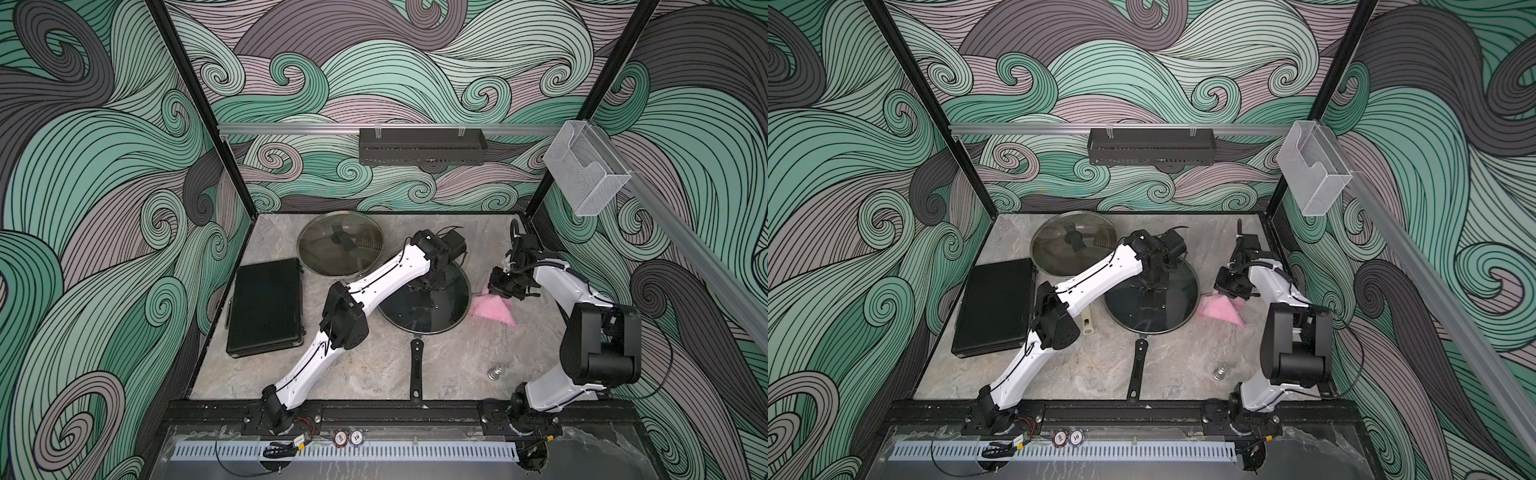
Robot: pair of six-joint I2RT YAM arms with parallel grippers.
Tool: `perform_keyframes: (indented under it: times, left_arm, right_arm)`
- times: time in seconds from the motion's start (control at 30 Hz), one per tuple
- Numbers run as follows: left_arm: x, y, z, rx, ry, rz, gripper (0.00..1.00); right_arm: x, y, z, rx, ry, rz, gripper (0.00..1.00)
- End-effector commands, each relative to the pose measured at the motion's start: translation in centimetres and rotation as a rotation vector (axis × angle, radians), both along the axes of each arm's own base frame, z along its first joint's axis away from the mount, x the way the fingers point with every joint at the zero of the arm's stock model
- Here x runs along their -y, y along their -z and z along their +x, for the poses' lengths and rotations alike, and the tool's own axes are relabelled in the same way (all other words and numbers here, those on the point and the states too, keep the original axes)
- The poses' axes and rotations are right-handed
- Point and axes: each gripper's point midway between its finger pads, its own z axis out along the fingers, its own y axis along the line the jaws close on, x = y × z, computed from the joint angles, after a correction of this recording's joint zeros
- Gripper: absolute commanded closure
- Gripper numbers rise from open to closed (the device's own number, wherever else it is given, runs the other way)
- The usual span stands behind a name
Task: Wipe the pot lid with a cloth
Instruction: Place the pot lid on the cooking pot.
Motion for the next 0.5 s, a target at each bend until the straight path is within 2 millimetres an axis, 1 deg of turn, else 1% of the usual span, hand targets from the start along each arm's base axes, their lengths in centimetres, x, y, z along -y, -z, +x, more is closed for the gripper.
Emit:
perform_keyframes:
  times: [0.0, 0.07, 0.1, 0.13, 0.17, 0.2, 0.27, 0.33, 0.4, 0.47]
  left_arm:
    - [0.1, -1.0, 1.9, 0.076, 0.001, -0.021, 0.45]
    - [0.4, -1.7, 2.0, 0.091, 0.01, -0.043, 0.25]
    - [0.4, -2.3, 2.0, 0.106, 0.008, -0.05, 0.21]
    - [0.6, -2.9, 2.1, 0.121, 0.008, -0.061, 0.19]
    - [0.5, -3.7, 2.1, 0.144, 0.01, -0.065, 0.12]
    - [0.4, -4.4, 2.3, 0.171, 0.006, -0.067, 0.06]
    - [0.2, -6.0, 2.8, 0.229, -0.003, -0.072, 0.05]
    - [0.2, -7.9, 3.2, 0.284, -0.005, -0.101, 0.03]
    - [0.0, -10.6, 3.6, 0.351, -0.001, -0.13, 0.02]
    - [-0.6, -13.0, 4.0, 0.417, 0.005, -0.135, 0.01]
  right_arm:
    - [0.0, 0.6, -0.8, -0.019, -0.008, 0.006, 1.0]
    - [0.2, 1.1, -1.0, -0.035, -0.013, -0.008, 1.0]
    - [0.4, 1.3, -1.2, -0.048, -0.009, -0.018, 0.93]
    - [0.5, 1.6, -1.5, -0.064, -0.003, -0.025, 0.77]
    - [0.4, 1.8, -1.7, -0.075, -0.003, -0.021, 0.66]
    - [0.3, 2.1, -1.8, -0.086, -0.004, -0.02, 0.61]
    - [0.6, 2.4, -2.1, -0.094, 0.019, -0.034, 0.5]
    - [0.8, 1.8, -1.9, -0.065, 0.032, -0.046, 0.46]
    - [1.7, 0.1, -1.6, 0.001, 0.073, -0.094, 0.01]
    - [2.8, -2.4, -1.6, 0.061, 0.108, -0.153, 0.01]
